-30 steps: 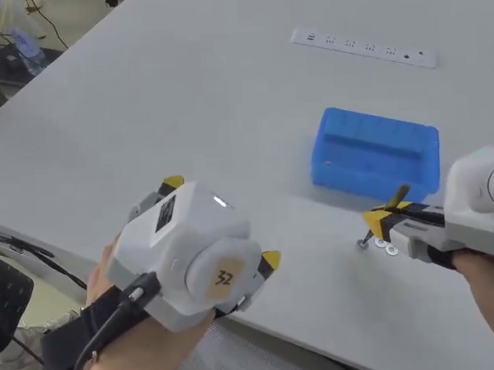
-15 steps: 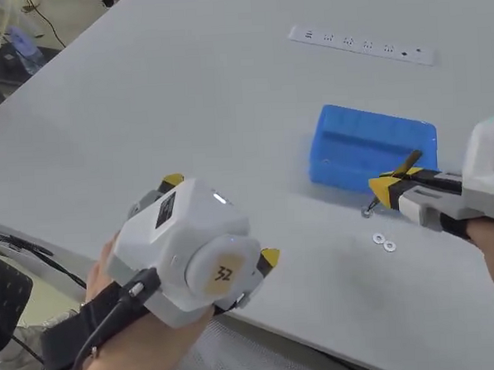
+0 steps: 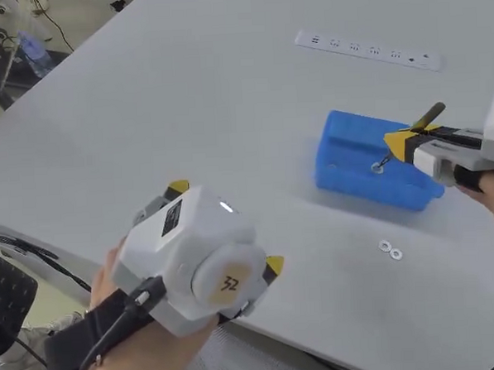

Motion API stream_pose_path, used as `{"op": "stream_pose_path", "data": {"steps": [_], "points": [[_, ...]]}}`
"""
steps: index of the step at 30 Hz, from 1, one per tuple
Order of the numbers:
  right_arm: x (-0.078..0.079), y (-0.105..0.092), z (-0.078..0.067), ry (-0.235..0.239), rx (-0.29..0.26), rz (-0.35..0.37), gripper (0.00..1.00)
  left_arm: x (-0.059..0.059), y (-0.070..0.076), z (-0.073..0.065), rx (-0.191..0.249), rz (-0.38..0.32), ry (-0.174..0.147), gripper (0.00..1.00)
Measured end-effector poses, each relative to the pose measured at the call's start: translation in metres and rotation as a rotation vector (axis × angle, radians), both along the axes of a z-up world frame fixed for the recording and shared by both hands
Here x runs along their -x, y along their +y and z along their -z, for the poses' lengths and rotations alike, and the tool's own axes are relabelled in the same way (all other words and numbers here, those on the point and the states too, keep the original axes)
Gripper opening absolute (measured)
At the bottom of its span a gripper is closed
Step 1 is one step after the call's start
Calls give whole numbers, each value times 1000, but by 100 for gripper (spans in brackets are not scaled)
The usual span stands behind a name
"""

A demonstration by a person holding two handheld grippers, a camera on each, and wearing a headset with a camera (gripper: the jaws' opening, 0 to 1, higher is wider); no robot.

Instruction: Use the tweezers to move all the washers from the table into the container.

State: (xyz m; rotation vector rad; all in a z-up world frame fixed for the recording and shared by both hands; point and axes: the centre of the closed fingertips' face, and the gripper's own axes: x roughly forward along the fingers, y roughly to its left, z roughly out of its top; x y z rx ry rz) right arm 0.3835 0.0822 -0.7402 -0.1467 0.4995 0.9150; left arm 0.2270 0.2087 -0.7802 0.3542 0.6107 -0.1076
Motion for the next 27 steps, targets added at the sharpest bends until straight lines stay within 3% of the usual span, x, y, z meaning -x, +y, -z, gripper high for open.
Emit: {"op": "stream_pose_path", "data": {"steps": [7,17,27], "points": [[-9,4,11,-1,16,-2,4,0,0,1,-2,3,7,85],[-24,8,41,5,65,2,4,0,2,1,2,-9,7,85],[-20,11,62,41,89,5,4,1,2,3,-5,-8,14,85]]}}
